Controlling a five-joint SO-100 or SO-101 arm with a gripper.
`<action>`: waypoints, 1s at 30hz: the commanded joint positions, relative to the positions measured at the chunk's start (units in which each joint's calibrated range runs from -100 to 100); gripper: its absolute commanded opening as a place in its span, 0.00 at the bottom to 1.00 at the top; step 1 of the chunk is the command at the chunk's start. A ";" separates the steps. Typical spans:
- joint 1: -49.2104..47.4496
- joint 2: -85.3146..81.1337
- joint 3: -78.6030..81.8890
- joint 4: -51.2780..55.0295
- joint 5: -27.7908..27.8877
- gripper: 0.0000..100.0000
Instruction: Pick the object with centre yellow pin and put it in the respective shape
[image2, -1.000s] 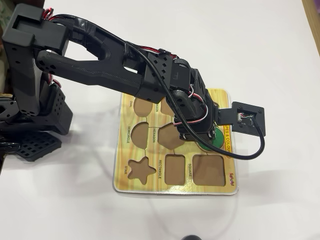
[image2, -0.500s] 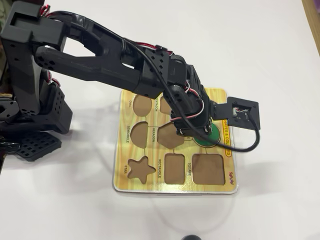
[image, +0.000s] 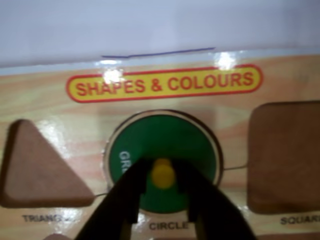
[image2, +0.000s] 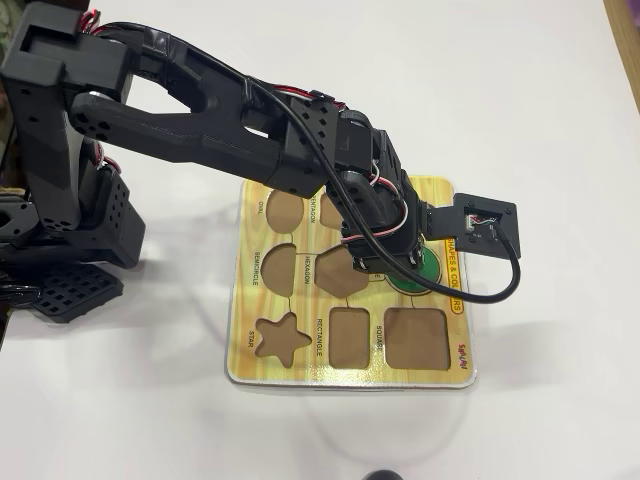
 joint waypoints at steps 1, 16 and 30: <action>-1.04 -0.83 -0.36 -0.14 1.05 0.16; -1.14 -19.75 9.08 0.38 2.20 0.12; -5.34 -56.73 32.55 -0.14 1.62 0.12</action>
